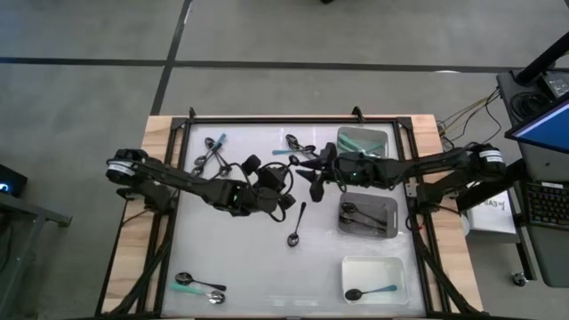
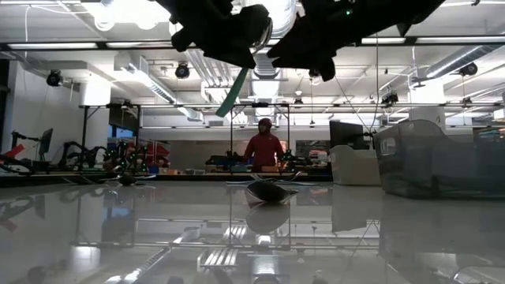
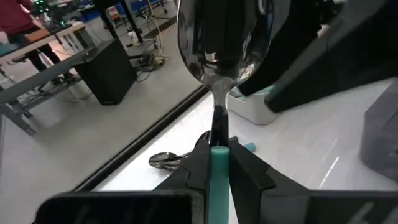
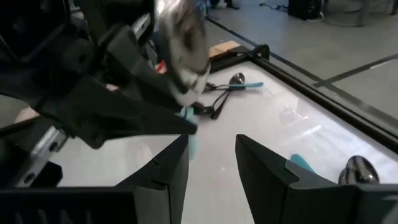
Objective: Sort silverware by color (type)
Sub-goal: Put the light blue spoon into the gray bin
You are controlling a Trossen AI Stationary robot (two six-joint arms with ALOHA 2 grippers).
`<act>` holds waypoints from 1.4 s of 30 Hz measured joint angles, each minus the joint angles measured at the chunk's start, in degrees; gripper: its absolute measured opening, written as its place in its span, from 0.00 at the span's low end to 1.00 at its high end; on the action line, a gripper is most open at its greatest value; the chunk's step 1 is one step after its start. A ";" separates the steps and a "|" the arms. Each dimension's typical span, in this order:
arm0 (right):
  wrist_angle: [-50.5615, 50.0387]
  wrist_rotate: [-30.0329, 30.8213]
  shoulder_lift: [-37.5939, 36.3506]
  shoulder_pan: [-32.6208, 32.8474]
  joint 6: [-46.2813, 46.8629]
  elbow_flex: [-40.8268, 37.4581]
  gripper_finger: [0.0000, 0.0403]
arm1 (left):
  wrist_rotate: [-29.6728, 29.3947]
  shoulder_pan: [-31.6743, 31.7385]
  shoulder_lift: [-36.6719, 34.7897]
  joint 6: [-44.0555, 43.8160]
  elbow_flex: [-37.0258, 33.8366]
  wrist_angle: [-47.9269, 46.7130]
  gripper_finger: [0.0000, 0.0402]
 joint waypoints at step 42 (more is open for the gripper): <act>12.75 0.66 3.71 0.24 -2.79 0.87 0.04 | 3.02 0.30 2.92 2.94 0.24 15.89 0.05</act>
